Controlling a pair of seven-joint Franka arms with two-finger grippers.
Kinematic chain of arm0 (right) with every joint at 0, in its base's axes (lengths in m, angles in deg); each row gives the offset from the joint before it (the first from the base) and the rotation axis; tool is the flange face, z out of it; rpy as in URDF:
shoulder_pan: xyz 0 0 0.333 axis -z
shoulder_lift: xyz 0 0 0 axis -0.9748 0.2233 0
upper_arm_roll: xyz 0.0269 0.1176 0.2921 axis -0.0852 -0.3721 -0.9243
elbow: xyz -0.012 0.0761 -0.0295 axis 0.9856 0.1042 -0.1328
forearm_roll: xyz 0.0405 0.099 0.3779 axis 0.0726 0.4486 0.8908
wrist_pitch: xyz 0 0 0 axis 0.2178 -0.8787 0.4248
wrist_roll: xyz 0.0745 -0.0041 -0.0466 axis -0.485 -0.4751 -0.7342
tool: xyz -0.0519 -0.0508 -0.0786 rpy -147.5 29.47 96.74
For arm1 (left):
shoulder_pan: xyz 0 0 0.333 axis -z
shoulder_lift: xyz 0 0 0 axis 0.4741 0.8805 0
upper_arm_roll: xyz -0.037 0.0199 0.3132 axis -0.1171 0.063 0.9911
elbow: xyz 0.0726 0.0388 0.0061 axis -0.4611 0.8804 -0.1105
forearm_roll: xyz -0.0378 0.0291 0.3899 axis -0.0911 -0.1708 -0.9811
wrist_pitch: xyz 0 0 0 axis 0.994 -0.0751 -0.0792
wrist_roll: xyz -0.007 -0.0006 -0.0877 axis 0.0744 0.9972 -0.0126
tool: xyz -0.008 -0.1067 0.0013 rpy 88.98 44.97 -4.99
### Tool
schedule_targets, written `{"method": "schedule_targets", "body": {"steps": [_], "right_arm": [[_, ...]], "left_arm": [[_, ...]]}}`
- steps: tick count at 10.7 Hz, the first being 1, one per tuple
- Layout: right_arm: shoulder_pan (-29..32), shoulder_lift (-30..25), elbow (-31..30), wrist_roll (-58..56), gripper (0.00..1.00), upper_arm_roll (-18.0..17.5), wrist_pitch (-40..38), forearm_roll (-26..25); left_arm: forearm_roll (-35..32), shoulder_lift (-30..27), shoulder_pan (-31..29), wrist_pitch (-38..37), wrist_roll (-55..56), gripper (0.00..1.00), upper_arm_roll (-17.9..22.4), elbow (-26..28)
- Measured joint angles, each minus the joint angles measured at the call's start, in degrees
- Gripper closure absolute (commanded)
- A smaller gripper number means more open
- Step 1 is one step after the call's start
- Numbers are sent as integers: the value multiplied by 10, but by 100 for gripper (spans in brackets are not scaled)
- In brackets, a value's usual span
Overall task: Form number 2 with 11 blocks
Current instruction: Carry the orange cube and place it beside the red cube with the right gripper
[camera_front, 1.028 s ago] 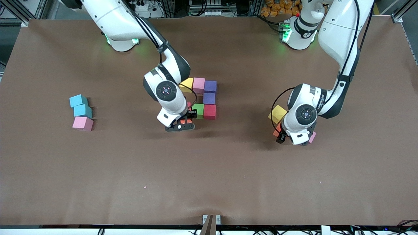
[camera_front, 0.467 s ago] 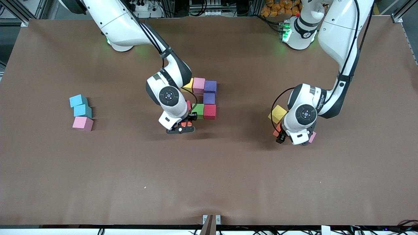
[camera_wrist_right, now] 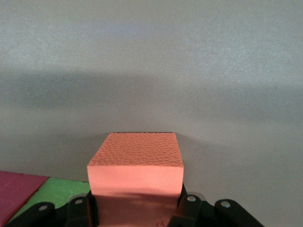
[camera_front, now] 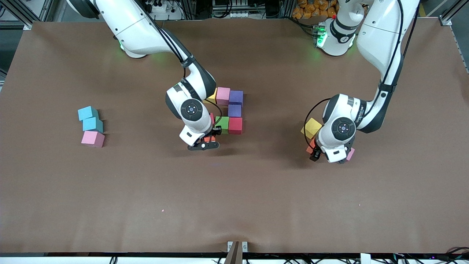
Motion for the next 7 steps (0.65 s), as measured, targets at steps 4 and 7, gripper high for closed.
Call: {"method": "schedule_targets", "body": {"steps": [4,7], "right_arm": [[0,0,0,3,74,0,0,0],[0,0,0,4,0,0,0,0]], "left_arm": [[0,0,0,0,0,0,0,0],[0,0,0,0,0,0,0,0]]}}
